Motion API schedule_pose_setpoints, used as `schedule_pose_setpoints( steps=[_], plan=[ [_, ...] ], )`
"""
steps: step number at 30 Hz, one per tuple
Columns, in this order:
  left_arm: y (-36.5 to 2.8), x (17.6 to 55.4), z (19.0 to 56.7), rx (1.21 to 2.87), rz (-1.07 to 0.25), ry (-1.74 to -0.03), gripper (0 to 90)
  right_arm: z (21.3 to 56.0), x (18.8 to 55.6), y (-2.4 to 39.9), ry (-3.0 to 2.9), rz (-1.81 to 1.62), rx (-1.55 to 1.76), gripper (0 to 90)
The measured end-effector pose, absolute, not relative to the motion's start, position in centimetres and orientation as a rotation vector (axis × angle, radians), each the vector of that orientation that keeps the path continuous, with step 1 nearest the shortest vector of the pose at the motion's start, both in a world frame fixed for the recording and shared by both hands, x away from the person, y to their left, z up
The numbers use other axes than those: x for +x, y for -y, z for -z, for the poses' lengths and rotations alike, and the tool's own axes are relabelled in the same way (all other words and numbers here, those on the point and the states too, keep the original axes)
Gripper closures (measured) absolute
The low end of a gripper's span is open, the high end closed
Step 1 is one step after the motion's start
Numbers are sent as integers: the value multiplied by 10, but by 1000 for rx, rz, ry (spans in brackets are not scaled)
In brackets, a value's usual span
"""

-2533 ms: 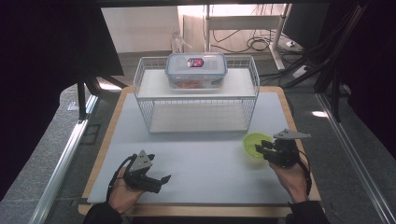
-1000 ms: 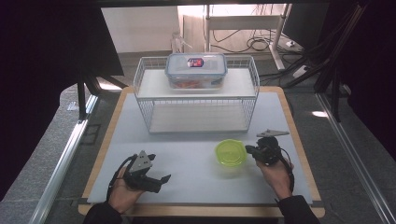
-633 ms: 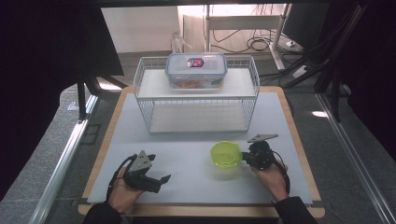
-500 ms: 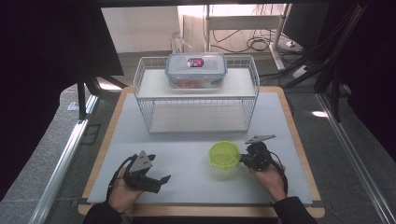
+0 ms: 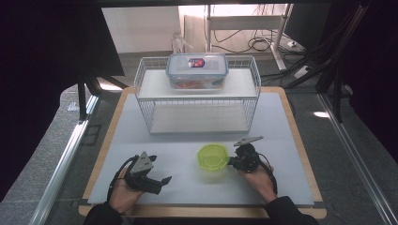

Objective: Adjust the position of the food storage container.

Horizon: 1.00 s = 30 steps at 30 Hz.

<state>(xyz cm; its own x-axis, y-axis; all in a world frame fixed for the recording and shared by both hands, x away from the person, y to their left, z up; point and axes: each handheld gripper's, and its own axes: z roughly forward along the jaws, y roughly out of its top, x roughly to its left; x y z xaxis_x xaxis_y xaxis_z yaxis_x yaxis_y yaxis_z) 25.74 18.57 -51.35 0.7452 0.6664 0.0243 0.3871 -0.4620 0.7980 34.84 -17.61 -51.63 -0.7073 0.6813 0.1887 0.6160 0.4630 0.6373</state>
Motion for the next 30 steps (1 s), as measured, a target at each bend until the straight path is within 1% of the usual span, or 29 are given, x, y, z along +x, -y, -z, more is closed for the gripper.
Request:
schedule_pose_setpoints(
  steps=[12,15,17,20,23,27,30],
  plan=[
    [-185,257,514,2120,-420,-783,70,522,361,143,-2644,-1105,1116,898],
    [-186,257,514,2116,-418,-786,70,522,361,142,-2640,-1091,1097,894],
    [-187,257,514,2116,-419,-788,70,521,361,145,-2630,-1079,1086,868],
    [-188,257,514,2110,-427,-787,69,516,361,152,-2597,-1066,1079,805],
    [-189,257,514,2107,-427,-790,68,511,360,159,-2569,-1049,1051,710],
    [-191,256,514,2094,-440,-775,68,505,357,169,-2539,-1034,1046,541],
    [-193,253,514,2081,-458,-778,52,500,353,176,-2505,-1021,1025,417]
  ],
)
